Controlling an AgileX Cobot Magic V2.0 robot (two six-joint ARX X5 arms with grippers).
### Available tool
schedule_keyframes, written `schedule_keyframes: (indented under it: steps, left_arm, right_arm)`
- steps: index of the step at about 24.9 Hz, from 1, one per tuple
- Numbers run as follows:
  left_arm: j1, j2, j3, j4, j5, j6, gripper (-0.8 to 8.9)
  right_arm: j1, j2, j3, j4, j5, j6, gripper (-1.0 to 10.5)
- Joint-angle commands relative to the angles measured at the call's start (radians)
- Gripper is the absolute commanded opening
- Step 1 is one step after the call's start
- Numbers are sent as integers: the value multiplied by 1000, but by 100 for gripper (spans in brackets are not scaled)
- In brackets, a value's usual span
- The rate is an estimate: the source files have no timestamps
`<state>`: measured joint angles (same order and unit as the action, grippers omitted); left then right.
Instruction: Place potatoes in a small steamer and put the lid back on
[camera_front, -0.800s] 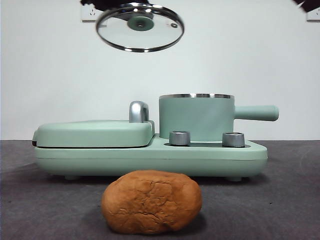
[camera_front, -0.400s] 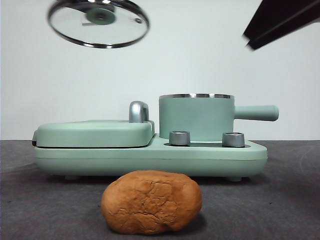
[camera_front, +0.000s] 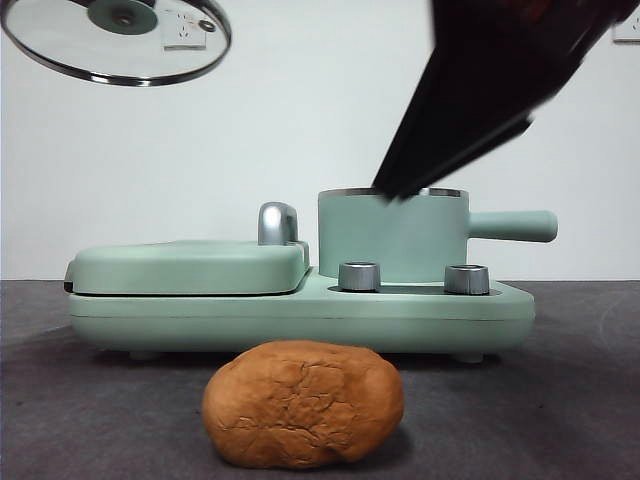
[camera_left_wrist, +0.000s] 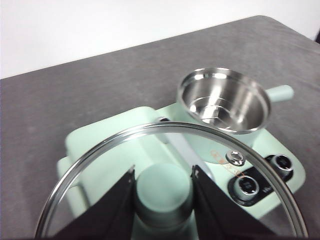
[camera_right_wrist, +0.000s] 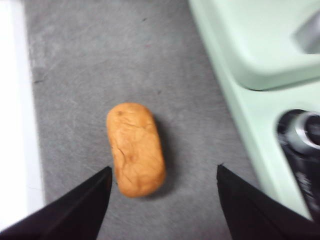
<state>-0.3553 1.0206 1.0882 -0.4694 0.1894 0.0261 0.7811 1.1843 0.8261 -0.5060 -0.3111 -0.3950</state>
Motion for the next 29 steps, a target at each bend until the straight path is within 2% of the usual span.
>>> schedule_keyframes:
  steps: [1, 10, 19, 22, 24, 26, 29]
  left_arm:
    - [16, -11, 13, 27, 1, -11, 15]
    - [48, -16, 13, 19, 1, 0, 15]
    - [48, -16, 13, 19, 1, 11, 15]
    - [48, -16, 13, 19, 1, 11, 15]
    - [48, -16, 13, 19, 1, 11, 15]
    - [48, -16, 13, 19, 1, 11, 15]
    - [48, -16, 13, 19, 1, 11, 15]
  right_arm:
    - [36, 76, 18, 29, -3, -6, 336]
    - [103, 247, 18, 107, -2, -6, 336]
    - [108, 353, 18, 153, -3, -1, 335]
    - [119, 355, 18, 135, -3, 6, 271]
    - [123, 355, 18, 114, -5, 29, 206]
    - [128, 352, 18, 88, -4, 49, 204]
    - [127, 310, 24, 58, -5, 123, 204]
